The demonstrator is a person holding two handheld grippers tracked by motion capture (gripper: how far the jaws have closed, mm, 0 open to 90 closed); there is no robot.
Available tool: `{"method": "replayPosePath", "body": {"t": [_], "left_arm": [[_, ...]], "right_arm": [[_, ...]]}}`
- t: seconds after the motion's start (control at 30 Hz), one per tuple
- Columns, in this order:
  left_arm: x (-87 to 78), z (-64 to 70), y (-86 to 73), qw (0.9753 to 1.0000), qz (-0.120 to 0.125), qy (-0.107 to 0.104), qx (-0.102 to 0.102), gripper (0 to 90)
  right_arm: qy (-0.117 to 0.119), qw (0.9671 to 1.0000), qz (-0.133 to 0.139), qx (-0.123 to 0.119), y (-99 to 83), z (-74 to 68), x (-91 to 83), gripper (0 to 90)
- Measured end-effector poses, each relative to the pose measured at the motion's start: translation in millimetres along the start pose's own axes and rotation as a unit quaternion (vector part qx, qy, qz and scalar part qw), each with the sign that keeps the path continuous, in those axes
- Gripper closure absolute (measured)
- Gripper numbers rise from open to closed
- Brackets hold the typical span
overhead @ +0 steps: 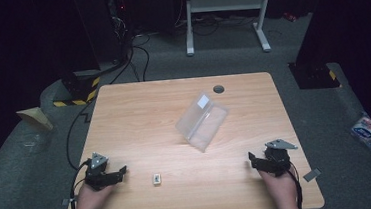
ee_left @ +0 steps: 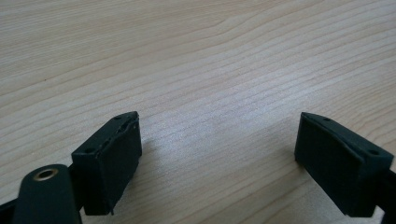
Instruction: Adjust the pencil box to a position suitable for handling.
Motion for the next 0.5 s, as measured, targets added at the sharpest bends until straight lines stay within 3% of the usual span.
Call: {"method": "replayPosePath", "body": {"t": [0.07,0.23,0.5], "left_arm": [[0.0,0.1,0.0,1.0,0.0,0.0,0.0,14.7],[0.0,0.1,0.0,1.0,0.0,0.0,-0.001,14.7],[0.2,-0.4,0.2,1.0,0.0,-0.003,0.005,14.7]], "right_arm": [[-0.008,0.9999,-0.001,-0.013,1.0,-4.3,2.1,23.0],[0.002,0.9997,0.001,-0.025,3.8,-13.2,7.9,26.4],[0.015,0.9996,0.002,-0.022,8.7,-27.6,17.1,32.2]]}}
Point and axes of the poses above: each handheld gripper's, and its own axes: x roughly forward along the jaws, y roughly out of its top, z roughly to its right, the point moved 1 cm from there along x, roughly forward along the jaws, and after that the axes turned 15 degrees about y, right-handed, at the moved point
